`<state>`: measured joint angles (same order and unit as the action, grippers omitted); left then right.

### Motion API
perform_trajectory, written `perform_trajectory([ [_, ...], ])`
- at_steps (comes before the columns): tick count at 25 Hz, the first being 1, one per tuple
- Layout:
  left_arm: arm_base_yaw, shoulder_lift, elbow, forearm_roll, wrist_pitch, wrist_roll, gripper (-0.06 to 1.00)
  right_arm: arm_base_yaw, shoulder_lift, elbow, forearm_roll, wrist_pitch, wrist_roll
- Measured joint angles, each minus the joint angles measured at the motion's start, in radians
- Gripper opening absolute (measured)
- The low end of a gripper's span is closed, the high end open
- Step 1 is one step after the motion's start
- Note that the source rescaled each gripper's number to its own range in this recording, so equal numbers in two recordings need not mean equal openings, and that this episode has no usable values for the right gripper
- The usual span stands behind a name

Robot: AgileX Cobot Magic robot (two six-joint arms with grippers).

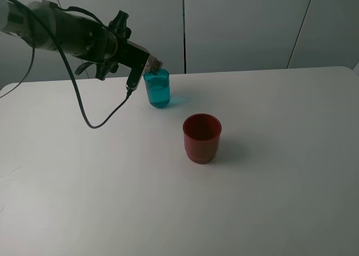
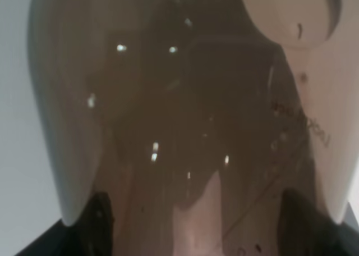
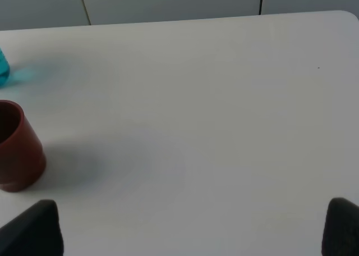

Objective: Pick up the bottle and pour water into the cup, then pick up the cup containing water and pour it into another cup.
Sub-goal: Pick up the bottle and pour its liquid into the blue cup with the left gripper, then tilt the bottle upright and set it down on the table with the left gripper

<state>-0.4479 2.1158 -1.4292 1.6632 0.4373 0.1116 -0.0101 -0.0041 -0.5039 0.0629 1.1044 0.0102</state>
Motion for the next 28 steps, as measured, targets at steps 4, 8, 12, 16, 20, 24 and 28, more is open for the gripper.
perform_trajectory([
  [4,0.000,0.000,0.000,0.009,0.000,0.000,0.00,0.000,0.000,0.000,0.000,0.000,0.000],
  [8,0.000,0.000,0.000,0.014,-0.001,0.004,0.00,0.000,0.000,0.000,0.000,0.000,0.000],
  [12,0.000,0.000,0.000,0.014,-0.004,0.002,0.00,0.000,0.000,0.000,0.000,0.000,0.000],
  [16,0.000,0.000,0.000,0.014,-0.004,-0.003,0.00,0.000,0.000,0.000,0.000,0.000,0.000],
  [20,0.000,0.000,0.000,0.012,-0.004,-0.029,0.00,0.000,0.000,0.000,0.000,0.000,0.000],
  [24,0.000,0.000,0.000,-0.008,0.000,-0.069,0.00,0.000,0.000,0.000,0.000,0.000,0.000],
  [28,0.000,0.000,0.000,-0.017,0.004,-0.135,0.00,0.000,0.000,0.000,0.000,0.000,0.000],
])
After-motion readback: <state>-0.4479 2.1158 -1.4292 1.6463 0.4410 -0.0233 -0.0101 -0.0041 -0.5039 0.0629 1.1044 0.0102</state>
